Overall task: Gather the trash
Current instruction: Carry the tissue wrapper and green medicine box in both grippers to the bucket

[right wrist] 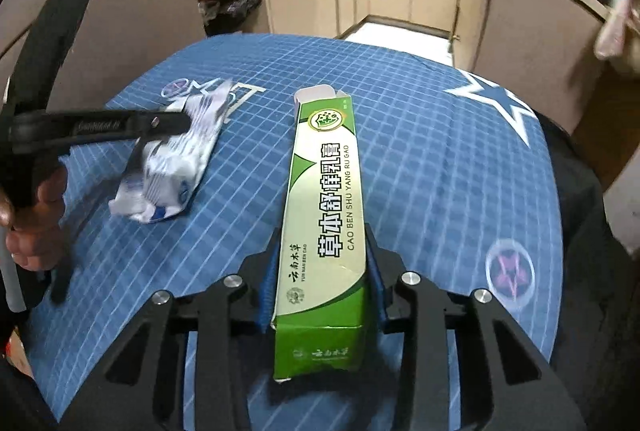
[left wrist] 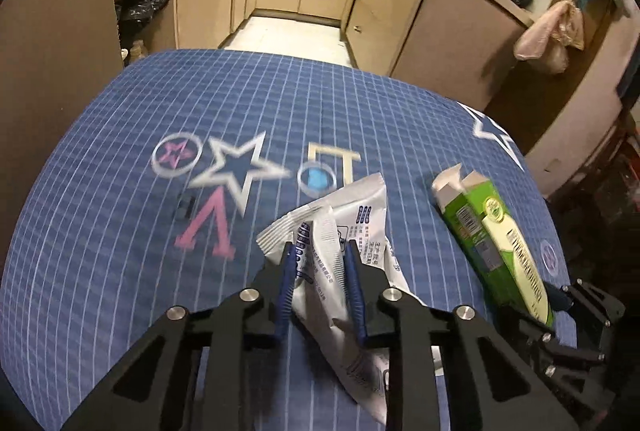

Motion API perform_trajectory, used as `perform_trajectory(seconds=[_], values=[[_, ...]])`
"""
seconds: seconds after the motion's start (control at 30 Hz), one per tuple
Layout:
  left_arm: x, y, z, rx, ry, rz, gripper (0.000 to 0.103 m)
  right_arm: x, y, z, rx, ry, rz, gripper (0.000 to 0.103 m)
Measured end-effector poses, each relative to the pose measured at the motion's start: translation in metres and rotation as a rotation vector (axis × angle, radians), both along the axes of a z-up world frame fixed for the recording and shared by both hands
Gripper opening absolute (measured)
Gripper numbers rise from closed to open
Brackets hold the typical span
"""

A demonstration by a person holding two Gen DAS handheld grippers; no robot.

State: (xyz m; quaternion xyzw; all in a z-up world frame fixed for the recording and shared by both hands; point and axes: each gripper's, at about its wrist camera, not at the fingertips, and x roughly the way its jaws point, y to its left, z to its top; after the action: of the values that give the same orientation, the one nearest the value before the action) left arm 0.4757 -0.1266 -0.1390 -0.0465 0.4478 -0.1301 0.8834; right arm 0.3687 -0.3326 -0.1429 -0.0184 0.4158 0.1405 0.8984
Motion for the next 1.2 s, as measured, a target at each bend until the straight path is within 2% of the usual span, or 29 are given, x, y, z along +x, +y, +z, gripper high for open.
perform_trajectory(seconds=[0.23,0.33,0.47,0.77,0.97,1.2], values=[[-0.070,0.033,0.017,-0.015,-0.065,-0.002,0.022,-0.072,-0.006,0.016,0.098,-0.073,-0.087,0.035],[-0.093,0.033,0.021,-0.008,-0.087,-0.020,0.022,-0.103,-0.006,0.022,0.138,-0.104,-0.129,0.035],[-0.133,0.018,0.032,0.003,-0.128,-0.074,0.022,-0.131,-0.003,0.027,0.130,-0.136,-0.182,0.035],[-0.180,-0.042,0.074,-0.036,-0.220,-0.231,0.022,-0.203,-0.037,0.062,0.120,-0.254,-0.314,0.035],[-0.212,-0.103,0.103,-0.056,-0.282,-0.360,0.022,-0.260,-0.080,0.089,0.098,-0.335,-0.441,0.035],[-0.245,-0.175,0.117,-0.068,-0.319,-0.491,0.022,-0.308,-0.128,0.101,0.051,-0.380,-0.583,0.035]])
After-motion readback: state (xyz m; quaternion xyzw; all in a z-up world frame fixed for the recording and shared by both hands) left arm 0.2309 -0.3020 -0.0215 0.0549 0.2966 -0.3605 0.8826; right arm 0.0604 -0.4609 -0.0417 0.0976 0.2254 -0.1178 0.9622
